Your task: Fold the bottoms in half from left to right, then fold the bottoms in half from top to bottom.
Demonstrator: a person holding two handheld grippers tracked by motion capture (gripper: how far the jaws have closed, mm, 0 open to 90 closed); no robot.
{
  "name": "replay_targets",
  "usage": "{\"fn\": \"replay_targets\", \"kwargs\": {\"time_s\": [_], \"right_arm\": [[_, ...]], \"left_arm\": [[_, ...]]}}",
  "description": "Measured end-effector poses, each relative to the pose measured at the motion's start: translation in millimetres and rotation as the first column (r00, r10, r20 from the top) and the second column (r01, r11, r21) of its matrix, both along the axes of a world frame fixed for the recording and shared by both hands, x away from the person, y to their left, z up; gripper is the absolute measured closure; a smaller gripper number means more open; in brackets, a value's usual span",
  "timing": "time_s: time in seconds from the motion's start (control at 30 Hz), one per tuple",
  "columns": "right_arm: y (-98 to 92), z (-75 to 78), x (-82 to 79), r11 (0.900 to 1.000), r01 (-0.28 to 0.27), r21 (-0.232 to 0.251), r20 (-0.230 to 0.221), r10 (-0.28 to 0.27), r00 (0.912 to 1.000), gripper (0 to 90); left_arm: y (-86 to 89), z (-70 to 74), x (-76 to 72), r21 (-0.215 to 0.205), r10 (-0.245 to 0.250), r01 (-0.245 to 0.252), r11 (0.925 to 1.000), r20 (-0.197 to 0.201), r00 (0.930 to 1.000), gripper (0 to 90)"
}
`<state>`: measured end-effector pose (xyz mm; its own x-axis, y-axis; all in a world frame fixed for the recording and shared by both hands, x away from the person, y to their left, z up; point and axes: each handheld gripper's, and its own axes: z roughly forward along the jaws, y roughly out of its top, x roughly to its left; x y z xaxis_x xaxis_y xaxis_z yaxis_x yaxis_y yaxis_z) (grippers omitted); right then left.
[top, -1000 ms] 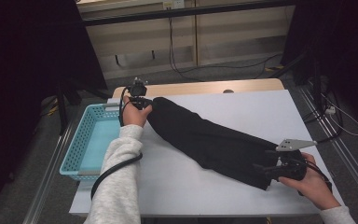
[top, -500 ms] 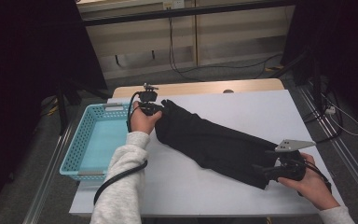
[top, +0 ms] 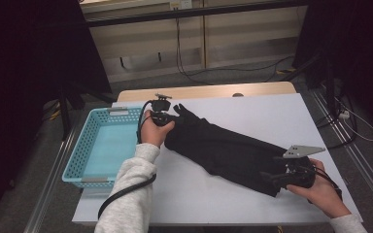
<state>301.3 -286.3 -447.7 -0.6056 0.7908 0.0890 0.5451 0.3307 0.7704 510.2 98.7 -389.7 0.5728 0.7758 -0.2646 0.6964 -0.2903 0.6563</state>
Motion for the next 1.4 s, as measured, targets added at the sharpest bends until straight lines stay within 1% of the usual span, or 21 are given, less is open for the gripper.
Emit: {"fn": "replay_targets", "kwargs": {"time_s": [0.2,0.37,0.47,0.67,0.77,0.8,0.87,0.9,0.93,1.0,1.07,1.1,1.2,1.3,1.4], "right_arm": [[2.1,-0.8,1.7,1.000,0.000,0.000,-0.001,0.000,1.0000,22.3],[4.1,-0.5,0.3,1.000,-0.002,0.001,0.000,0.002,1.0000,21.3],[5.7,0.5,0.0,1.000,-0.004,0.005,0.007,0.004,1.0000,20.6],[5.6,-0.1,0.0,1.000,0.001,-0.004,0.007,-0.001,1.0000,19.4],[5.3,0.7,0.3,1.000,0.005,0.002,0.008,-0.005,1.0000,19.3],[5.4,1.0,0.6,1.000,0.005,0.004,0.009,-0.005,0.9999,19.3],[5.9,1.0,1.3,1.000,0.003,0.007,0.011,-0.003,0.9999,19.3],[6.2,0.8,1.7,1.000,0.001,0.006,0.008,-0.001,1.0000,19.3],[6.6,0.6,2.2,1.000,0.000,0.003,0.009,0.000,1.0000,19.3],[7.1,0.0,3.1,1.000,-0.001,0.002,0.006,0.001,1.0000,19.3],[7.1,-0.2,3.4,1.000,-0.002,0.003,0.006,0.002,1.0000,19.3],[7.0,-0.3,3.4,1.000,-0.001,0.002,0.006,0.001,1.0000,19.3],[6.4,-1.1,3.3,1.000,0.000,0.001,0.004,0.000,1.0000,19.3],[6.3,-1.4,3.1,1.000,0.000,0.000,0.003,0.000,1.0000,19.3],[6.1,-1.5,2.7,1.000,0.005,0.002,0.001,-0.005,1.0000,19.3]], "left_arm": [[-5.4,-2.3,-4.7,-0.001,-0.022,0.022,0.9998,0.002,0.9998,84.5],[-8.9,-4.7,-7.1,-0.035,-0.030,0.030,0.9990,-0.011,0.9995,84.5],[-11.5,-5.4,-9.2,-0.038,-0.035,0.035,0.9987,-0.007,0.9994,84.5],[-13.5,-10.6,-13.9,-0.048,-0.045,0.045,0.9978,-0.009,0.9989,84.5],[-13.9,-12.0,-16.9,-0.054,-0.049,0.048,0.9974,-0.003,0.9988,84.5],[-14.2,-12.4,-17.6,-0.048,-0.052,0.052,0.9975,0.002,0.9987,84.5],[-15.8,-13.3,-20.0,-0.050,-0.057,0.057,0.9971,0.006,0.9984,84.5],[-16.9,-14.0,-21.3,-0.058,-0.058,0.059,0.9966,0.009,0.9983,84.5],[-17.8,-15.0,-22.6,-0.053,-0.064,0.065,0.9965,0.014,0.9978,84.5],[-19.4,-17.1,-24.1,-0.055,-0.073,0.074,0.9958,0.015,0.9972,84.5],[-21.6,-19.6,-25.5,-0.059,-0.071,0.072,0.9957,0.014,0.9974,84.5],[-22.6,-21.3,-25.8,-0.057,-0.081,0.082,0.9950,0.013,0.9966,84.5],[-26.5,-25.3,-28.1,-0.059,-0.090,0.090,0.9942,0.010,0.9959,84.5],[-31.7,-28.3,-31.8,-0.062,-0.105,0.107,0.9923,0.025,0.9941,84.5],[-36.2,-28.6,-34.5,-0.067,-0.122,0.124,0.9901,0.026,0.9921,84.5]]}}
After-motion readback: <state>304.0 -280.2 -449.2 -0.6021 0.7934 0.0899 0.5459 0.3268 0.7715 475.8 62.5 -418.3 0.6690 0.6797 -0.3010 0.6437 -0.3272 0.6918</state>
